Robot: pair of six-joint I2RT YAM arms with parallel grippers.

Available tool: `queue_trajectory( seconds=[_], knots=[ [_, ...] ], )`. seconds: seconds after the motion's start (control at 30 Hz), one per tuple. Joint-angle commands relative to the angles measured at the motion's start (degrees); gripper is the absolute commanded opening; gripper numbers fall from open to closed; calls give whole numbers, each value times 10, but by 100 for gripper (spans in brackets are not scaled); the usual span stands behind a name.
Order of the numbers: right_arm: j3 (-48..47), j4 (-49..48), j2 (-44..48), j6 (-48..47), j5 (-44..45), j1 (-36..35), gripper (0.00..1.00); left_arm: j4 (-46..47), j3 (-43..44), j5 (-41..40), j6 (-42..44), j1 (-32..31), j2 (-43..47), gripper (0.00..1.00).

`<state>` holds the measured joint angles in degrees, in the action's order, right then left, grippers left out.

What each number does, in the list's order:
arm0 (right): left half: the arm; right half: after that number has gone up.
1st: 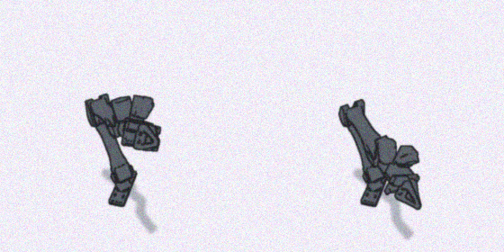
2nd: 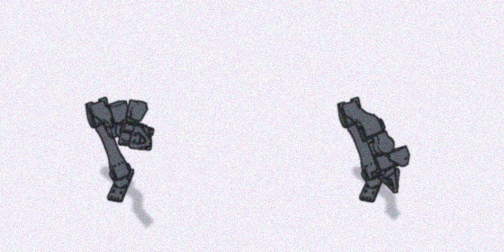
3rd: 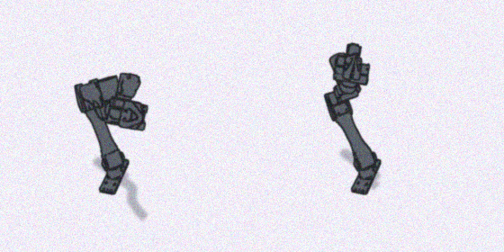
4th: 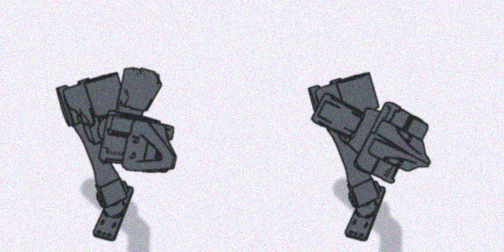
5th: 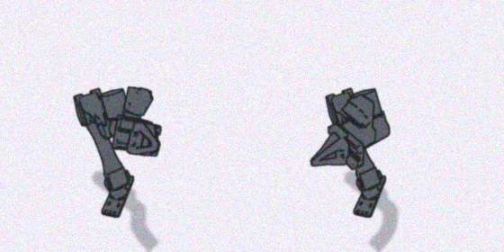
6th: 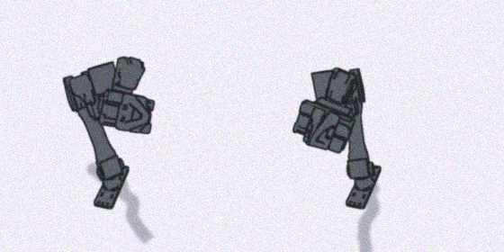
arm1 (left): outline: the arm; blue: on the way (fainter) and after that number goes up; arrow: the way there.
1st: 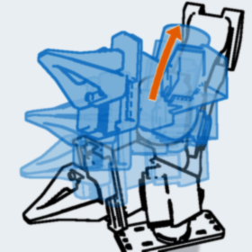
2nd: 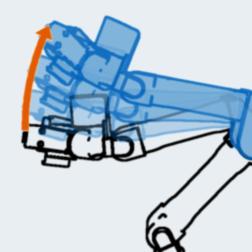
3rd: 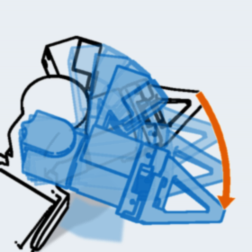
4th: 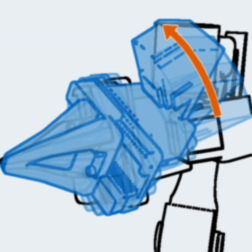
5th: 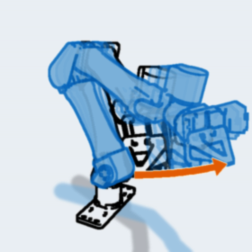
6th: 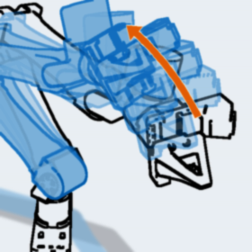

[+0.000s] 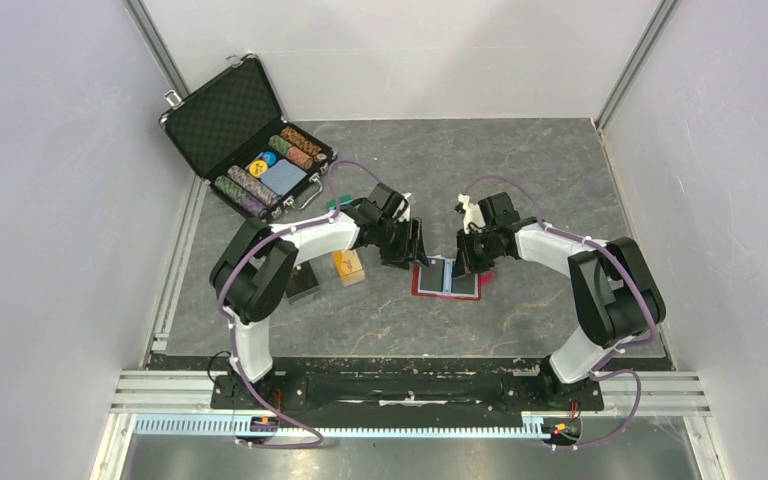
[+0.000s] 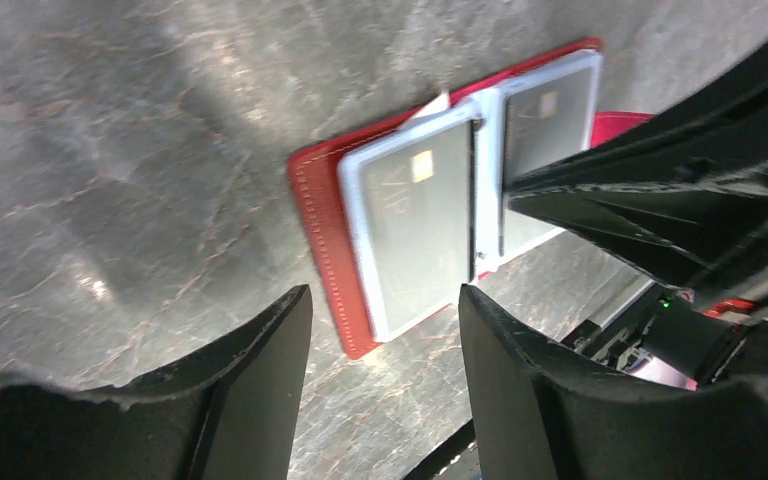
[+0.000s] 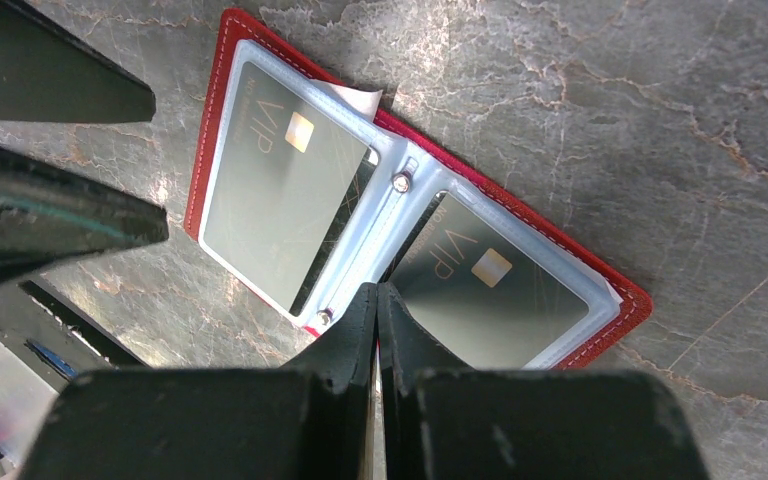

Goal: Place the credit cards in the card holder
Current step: Close the card holder at the center of the board.

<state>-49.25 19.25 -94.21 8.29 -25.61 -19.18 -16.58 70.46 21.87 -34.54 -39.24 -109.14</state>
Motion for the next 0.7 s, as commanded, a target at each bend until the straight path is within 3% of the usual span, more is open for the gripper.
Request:
queue_trajectory(
  seconds=[0.0, 0.3, 0.5, 0.67],
  knots=[
    [7, -6, -6, -11, 8, -2, 0, -38, 16, -13, 19, 5, -26, 62],
    [18, -20, -9, -9, -9, -2, 0, 97, -1, 131, -45, 6, -75, 60],
    [16, -24, -14, -6, -16, -2, 0, 123, -6, 151, -54, 6, -42, 59],
    [14, -23, -13, -6, -17, -2, 0, 198, -21, 186, -93, 6, -12, 59]
  ],
)
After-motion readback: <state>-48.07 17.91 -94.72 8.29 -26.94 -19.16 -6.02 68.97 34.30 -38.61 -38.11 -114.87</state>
